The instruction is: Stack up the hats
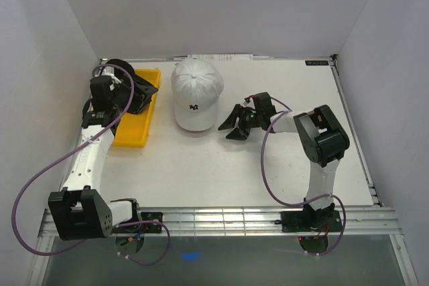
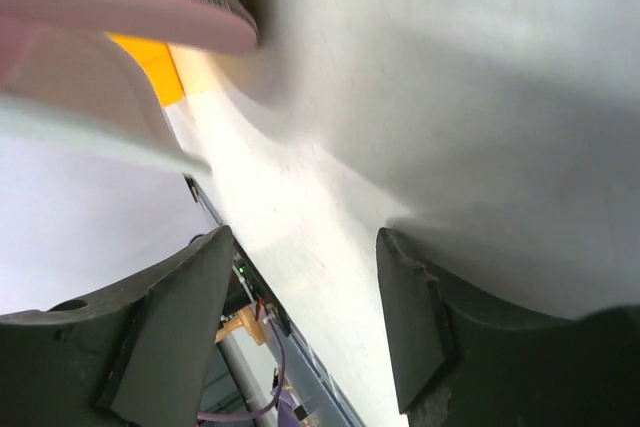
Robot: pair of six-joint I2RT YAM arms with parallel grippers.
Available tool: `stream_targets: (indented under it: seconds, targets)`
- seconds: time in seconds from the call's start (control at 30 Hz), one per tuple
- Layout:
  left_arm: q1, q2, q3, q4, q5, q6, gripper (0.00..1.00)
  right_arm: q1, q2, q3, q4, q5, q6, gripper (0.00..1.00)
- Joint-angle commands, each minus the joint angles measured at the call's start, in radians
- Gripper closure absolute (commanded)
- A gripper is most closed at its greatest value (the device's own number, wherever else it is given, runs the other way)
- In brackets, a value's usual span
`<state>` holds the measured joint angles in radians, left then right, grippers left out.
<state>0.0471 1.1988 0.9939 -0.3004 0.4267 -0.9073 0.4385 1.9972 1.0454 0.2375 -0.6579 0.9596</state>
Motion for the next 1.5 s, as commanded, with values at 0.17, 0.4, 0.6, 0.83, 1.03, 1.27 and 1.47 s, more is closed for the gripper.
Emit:
stream_targets:
  seconds: [0.17, 0.4, 0.6, 0.83, 1.03, 1.27, 1.47]
  targets:
    - [0.149, 0.077, 0.155, -0.174, -0.276, 0.039, 0.32, -0.004, -0.27, -0.201, -0.004, 0.015, -0.073, 0.33]
    - [0.175, 0.261, 0.195, -0.155, -0.462, 0.016, 0.25, -0.003, -0.44, -0.289, -0.061, -0.011, -0.176, 0.32]
    - [0.177, 0.451, 0.317, -0.114, -0.548, 0.057, 0.22, -0.001, -0.549, -0.323, -0.134, -0.023, -0.257, 0.3]
    - [0.177, 0.582, 0.44, -0.1, -0.612, 0.064, 0.22, -0.001, -0.589, -0.331, -0.153, -0.037, -0.309, 0.3]
    - [0.177, 0.613, 0.43, -0.123, -0.66, 0.03, 0.24, -0.001, -0.557, -0.32, -0.142, -0.065, -0.317, 0.3]
    - [0.175, 0.605, 0.362, -0.077, -0.681, -0.004, 0.25, -0.001, -0.529, -0.323, -0.121, -0.077, -0.32, 0.3]
    - [0.175, 0.639, 0.377, -0.077, -0.687, -0.022, 0.3, -0.001, -0.511, -0.346, -0.104, -0.082, -0.325, 0.3]
